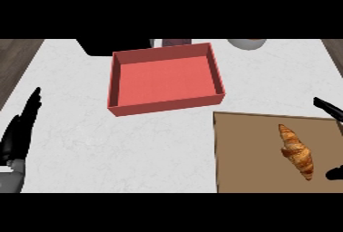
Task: Pick the croissant from the tray and place it in the cardboard box
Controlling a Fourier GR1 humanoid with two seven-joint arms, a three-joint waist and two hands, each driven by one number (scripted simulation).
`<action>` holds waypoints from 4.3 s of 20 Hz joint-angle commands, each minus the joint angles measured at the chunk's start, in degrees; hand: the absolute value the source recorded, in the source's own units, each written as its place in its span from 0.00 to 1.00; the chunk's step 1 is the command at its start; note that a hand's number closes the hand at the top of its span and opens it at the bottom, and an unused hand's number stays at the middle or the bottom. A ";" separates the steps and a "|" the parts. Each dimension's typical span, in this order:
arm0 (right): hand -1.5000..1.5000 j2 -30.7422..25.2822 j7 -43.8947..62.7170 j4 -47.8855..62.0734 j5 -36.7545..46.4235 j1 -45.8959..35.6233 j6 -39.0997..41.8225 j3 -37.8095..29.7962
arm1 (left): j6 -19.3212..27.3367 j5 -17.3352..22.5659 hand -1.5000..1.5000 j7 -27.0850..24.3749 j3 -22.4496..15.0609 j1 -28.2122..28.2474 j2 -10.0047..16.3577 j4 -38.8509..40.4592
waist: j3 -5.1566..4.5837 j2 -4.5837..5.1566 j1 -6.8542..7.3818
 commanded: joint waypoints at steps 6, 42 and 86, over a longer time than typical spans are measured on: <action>0.00 -6.00 -14.68 8.95 18.83 -8.56 -1.87 10.07 | 0.15 -1.05 0.50 0.39 0.27 -3.11 -0.40 2.95 | -0.33 -0.22 0.19; 0.00 3.03 -14.80 14.37 38.78 -17.05 -4.29 16.76 | -2.58 -4.55 0.50 -0.11 4.88 -0.17 -2.35 2.30 | -0.51 -1.06 -2.27; 1.00 32.78 65.56 -5.78 56.47 -11.59 -41.75 -4.38 | -3.79 -6.68 0.50 1.71 9.01 2.90 -3.69 0.67 | -1.28 -3.79 -6.36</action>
